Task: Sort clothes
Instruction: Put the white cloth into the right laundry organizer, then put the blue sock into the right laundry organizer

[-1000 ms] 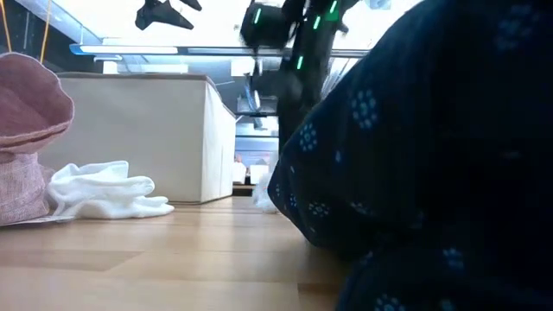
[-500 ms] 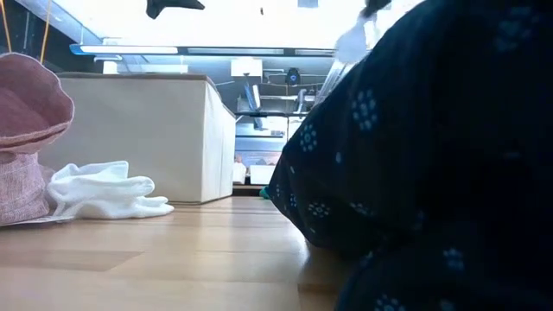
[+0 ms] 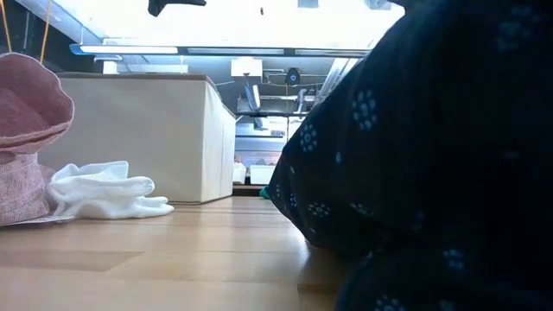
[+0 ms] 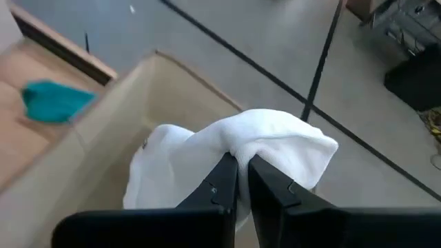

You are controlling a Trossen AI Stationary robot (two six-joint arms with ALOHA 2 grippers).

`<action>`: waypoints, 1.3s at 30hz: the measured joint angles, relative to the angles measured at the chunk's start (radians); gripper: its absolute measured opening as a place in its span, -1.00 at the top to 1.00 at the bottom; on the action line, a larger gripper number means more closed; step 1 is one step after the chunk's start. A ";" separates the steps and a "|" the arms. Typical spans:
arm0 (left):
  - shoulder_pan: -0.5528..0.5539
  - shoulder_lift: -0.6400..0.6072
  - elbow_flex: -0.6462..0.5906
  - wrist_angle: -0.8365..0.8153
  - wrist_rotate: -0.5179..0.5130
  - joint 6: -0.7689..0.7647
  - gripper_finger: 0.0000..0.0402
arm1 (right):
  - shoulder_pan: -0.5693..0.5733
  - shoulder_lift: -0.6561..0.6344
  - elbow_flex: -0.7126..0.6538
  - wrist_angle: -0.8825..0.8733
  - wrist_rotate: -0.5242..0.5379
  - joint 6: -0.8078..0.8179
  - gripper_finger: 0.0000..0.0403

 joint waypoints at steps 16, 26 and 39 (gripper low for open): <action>0.000 0.047 0.001 0.046 -0.015 0.000 -0.06 | -0.048 0.025 0.000 -0.081 -0.110 0.027 0.26; -0.019 0.425 0.244 0.001 0.013 0.079 -0.06 | 0.148 0.023 0.000 -0.103 -0.198 0.027 0.26; 0.068 0.955 0.555 -0.284 -0.019 0.114 -0.06 | 0.492 0.005 0.000 -0.102 -0.066 0.186 0.26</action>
